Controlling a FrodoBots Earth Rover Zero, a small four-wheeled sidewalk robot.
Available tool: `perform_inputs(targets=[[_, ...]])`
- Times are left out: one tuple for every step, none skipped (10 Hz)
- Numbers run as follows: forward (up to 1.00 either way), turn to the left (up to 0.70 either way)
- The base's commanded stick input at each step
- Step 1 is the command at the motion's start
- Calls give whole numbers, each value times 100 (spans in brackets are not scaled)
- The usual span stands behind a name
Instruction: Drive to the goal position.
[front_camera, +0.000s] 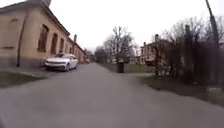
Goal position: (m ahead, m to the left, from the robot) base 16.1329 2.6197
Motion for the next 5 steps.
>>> perform_inputs(targets=[[100,0],[100,0],[100,0],[100,0],[100,0]])
